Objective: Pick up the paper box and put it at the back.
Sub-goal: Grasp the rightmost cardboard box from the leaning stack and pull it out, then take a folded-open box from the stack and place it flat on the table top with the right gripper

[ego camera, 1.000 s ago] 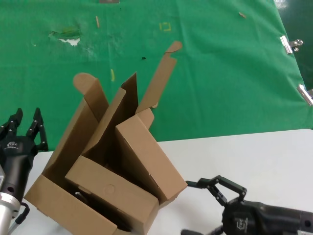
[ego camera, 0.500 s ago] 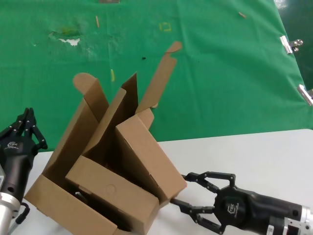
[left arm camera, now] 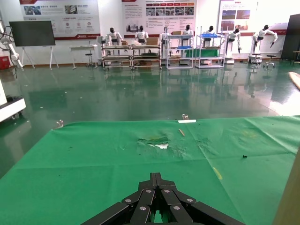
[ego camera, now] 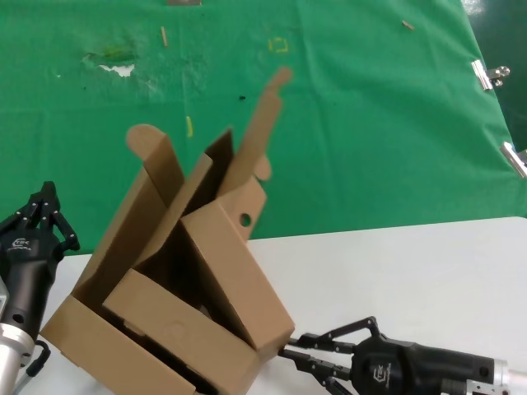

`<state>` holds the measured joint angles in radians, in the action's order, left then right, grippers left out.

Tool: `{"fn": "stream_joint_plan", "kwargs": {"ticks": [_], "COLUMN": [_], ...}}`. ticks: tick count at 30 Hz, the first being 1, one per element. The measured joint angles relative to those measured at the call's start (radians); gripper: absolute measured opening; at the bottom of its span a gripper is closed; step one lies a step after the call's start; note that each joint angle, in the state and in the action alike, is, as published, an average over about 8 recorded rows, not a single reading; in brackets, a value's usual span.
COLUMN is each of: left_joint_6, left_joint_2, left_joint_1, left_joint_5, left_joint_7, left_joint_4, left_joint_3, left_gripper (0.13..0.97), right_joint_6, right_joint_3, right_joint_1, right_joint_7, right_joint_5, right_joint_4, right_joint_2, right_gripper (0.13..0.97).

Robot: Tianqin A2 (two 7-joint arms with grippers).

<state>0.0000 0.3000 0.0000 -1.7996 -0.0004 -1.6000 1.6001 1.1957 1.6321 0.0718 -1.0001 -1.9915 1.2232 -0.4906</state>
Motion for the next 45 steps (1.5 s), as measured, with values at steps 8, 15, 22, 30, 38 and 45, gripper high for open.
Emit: {"fn": "stream_joint_plan", "kwargs": {"ticks": [8, 15, 22, 30, 38, 45], "left_joint_6": [0.0, 0.0, 0.0, 0.0, 0.0, 0.0], "left_joint_2": [0.0, 0.0, 0.0, 0.0, 0.0, 0.0], "left_joint_1": [0.0, 0.0, 0.0, 0.0, 0.0, 0.0], "left_joint_5": [0.0, 0.0, 0.0, 0.0, 0.0, 0.0], "left_joint_7": [0.0, 0.0, 0.0, 0.0, 0.0, 0.0], "left_joint_4": [0.0, 0.0, 0.0, 0.0, 0.0, 0.0], "left_joint_3": [0.0, 0.0, 0.0, 0.0, 0.0, 0.0], "left_gripper": [0.14, 0.14, 0.14, 0.14, 0.14, 0.14], "right_joint_6": [0.006, 0.001, -0.022, -0.097, -0.283, -0.455], "right_joint_3": [0.006, -0.015, -0.063, -0.151, -0.248, -0.329], "right_joint_1": [0.0, -0.006, -0.036, -0.114, -0.233, -0.351], "right_joint_7": [-0.005, 0.007, 0.063, 0.147, 0.271, 0.432], "right_joint_5": [-0.001, -0.022, -0.058, -0.085, -0.032, 0.061], "right_joint_4": [-0.018, -0.007, 0.062, 0.191, 0.423, 0.677], "right_joint_2": [-0.005, -0.004, -0.018, -0.043, -0.06, -0.098], "right_gripper": [0.16, 0.146, 0.138, 0.138, 0.137, 0.137]}}
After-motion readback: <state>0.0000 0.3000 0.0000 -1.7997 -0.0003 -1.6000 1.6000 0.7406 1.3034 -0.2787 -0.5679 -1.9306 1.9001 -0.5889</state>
